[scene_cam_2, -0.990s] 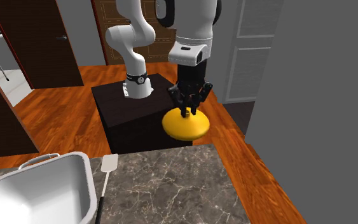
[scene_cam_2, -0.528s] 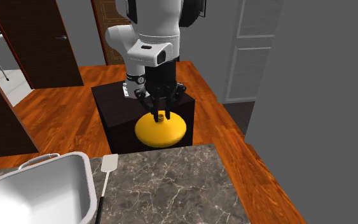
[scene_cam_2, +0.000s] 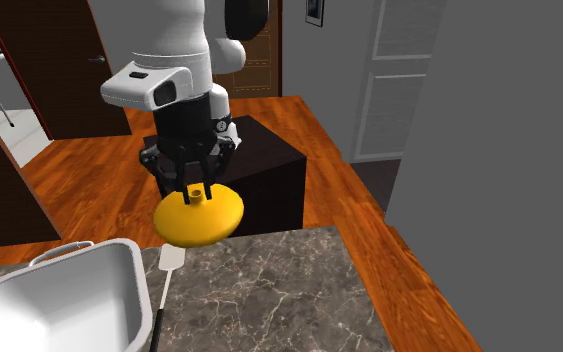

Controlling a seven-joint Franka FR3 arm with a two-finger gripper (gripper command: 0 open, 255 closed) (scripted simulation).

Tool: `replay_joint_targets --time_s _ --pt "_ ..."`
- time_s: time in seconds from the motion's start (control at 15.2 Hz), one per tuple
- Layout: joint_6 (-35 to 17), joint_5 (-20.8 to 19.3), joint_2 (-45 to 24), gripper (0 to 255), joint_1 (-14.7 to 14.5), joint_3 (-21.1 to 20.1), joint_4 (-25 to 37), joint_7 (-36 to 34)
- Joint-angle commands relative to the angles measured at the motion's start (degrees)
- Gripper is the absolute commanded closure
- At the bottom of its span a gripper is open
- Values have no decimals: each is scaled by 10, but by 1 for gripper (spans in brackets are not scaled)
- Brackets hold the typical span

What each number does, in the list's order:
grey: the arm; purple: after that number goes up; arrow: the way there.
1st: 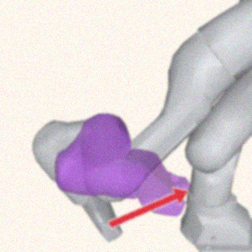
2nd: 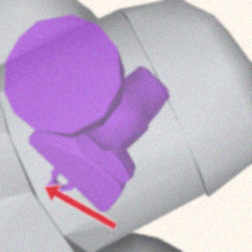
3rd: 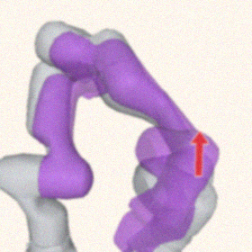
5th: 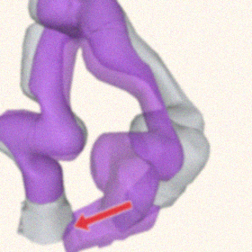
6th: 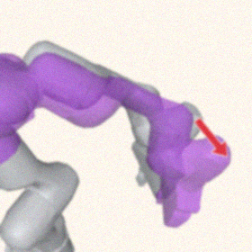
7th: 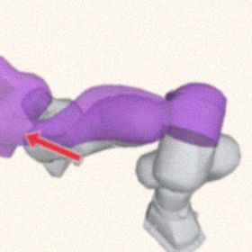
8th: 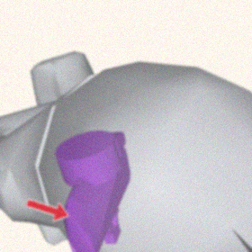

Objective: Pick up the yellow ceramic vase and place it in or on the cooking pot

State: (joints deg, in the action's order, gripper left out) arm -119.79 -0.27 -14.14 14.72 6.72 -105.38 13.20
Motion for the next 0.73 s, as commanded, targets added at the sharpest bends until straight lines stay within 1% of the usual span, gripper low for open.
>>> replay_joint_targets --time_s 0.0,0.33,0.66 --pt "7 4 -9 255 17 9 17 28" --pt "32 17 -48 255 58 27 81 91" --pt "66 32 -100 255 103 41 167 150"
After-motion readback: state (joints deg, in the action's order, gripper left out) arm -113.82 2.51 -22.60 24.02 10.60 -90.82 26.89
